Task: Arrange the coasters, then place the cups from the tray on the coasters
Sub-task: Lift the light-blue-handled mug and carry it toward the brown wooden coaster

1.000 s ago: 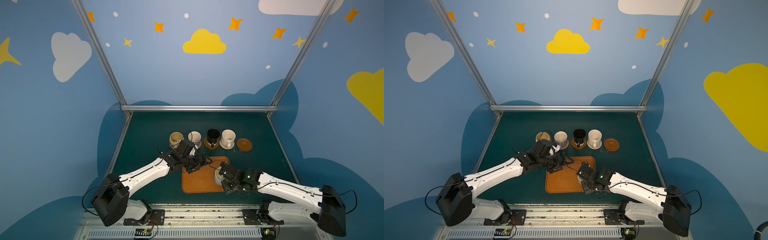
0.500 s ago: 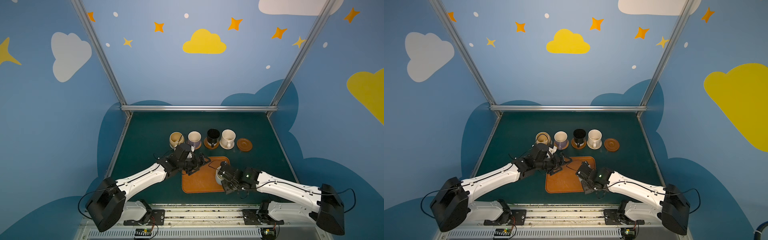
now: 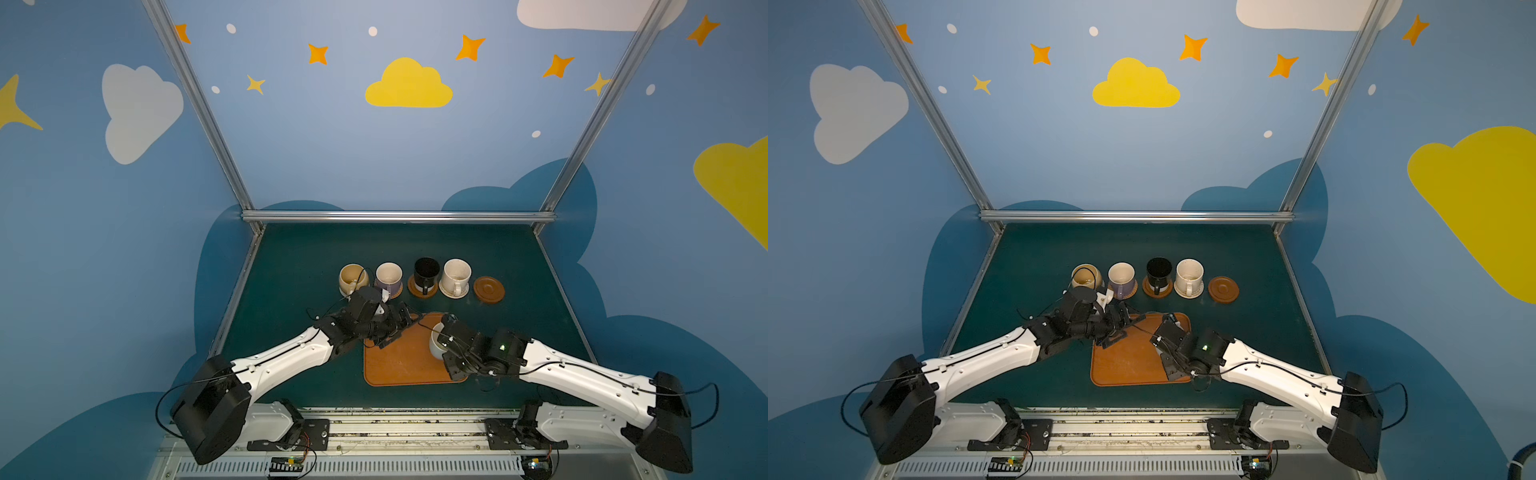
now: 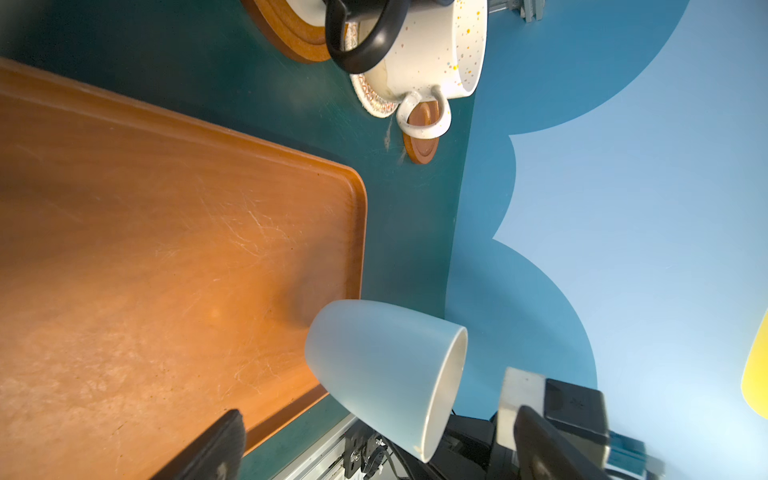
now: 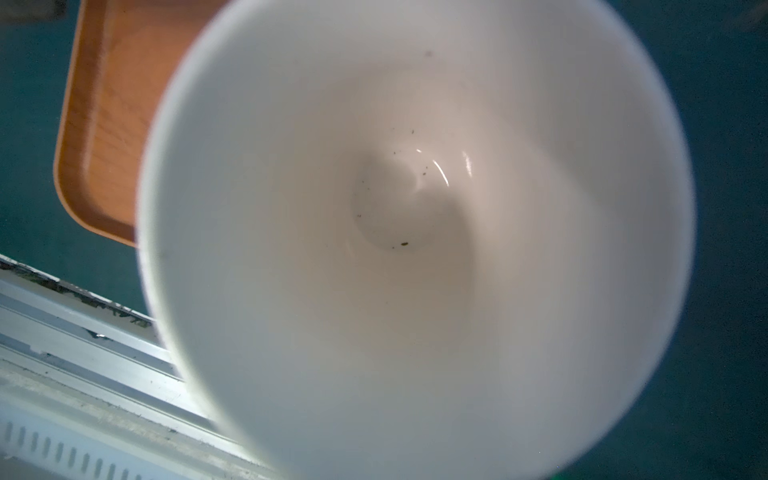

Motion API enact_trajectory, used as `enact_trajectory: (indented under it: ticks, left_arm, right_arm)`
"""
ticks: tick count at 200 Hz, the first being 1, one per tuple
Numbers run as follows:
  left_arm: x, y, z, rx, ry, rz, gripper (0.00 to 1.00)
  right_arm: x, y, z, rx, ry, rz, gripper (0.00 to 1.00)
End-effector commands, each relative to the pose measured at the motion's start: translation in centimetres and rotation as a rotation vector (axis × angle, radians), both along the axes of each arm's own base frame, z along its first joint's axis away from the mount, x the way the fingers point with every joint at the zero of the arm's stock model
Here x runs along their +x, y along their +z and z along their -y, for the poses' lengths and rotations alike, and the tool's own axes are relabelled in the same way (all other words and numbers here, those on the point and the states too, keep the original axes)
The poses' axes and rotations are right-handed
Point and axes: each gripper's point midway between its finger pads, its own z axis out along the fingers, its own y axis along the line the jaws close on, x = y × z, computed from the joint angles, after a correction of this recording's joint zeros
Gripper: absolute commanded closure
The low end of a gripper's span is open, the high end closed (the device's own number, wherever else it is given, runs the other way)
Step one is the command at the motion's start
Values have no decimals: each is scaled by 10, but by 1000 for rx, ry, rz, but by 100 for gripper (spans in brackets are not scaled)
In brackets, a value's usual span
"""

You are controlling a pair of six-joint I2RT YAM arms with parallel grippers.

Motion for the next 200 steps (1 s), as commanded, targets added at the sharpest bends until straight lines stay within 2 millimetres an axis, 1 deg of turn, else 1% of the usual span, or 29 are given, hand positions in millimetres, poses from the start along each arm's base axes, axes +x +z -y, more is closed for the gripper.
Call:
enact_trajectory:
  ticks: [1,42,76,92,119,152,180,200]
  left_arm:
    - [6,30,9,-64,-5,56,0]
    - [9,44,16,-82,-29,83,0]
    - [15,56,23,-94,-39,110,0]
    - [19,62,28,-100,-49,121,0]
    - [24,69,35,-105,-66,136,0]
    - [27,76,41,-114,-85,147,0]
    - [22,73,45,-101,-133,142,0]
    - [15,76,51,-97,-212,154,0]
  right_arm:
    - [18,33,-3,56,-18,130,100]
    - [30,55,1,120,-16,242,100]
    - [36,67,3,173,-22,215,100]
    - [42,77,7,191,-37,221,100]
    - [55,91,18,194,-64,243,100]
    - [73,99,33,165,-95,252,100]
    - [89,112,44,161,-135,261,100]
    - [98,113,52,151,-159,245,100]
